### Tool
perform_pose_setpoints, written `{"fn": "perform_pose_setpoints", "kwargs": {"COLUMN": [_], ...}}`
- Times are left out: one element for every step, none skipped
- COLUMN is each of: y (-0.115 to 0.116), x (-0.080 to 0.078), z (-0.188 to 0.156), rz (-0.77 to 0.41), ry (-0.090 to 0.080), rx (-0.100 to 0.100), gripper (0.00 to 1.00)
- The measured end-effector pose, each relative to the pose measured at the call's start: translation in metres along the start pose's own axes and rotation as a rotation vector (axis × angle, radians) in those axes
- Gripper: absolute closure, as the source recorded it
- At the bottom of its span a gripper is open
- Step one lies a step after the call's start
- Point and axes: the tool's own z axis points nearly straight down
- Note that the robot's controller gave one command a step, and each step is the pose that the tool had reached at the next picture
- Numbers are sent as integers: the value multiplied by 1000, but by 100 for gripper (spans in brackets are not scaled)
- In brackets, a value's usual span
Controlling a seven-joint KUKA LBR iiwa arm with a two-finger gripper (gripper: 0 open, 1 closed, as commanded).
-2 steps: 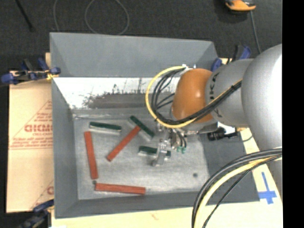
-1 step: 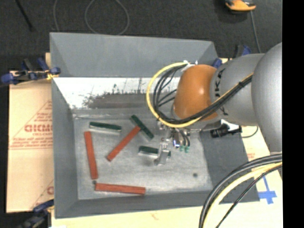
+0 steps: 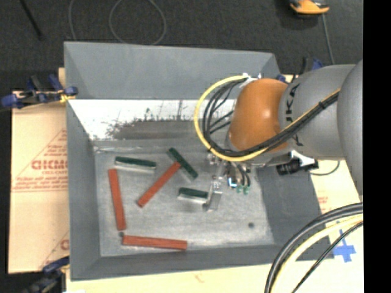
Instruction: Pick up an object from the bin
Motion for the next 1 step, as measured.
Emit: {"fn": "perform_pose_setpoints", "kwargs": {"y": [1], "x": [9], "z": [56], "rz": [96], "ry": [1], "rx": [-2], "gripper": [0]}}
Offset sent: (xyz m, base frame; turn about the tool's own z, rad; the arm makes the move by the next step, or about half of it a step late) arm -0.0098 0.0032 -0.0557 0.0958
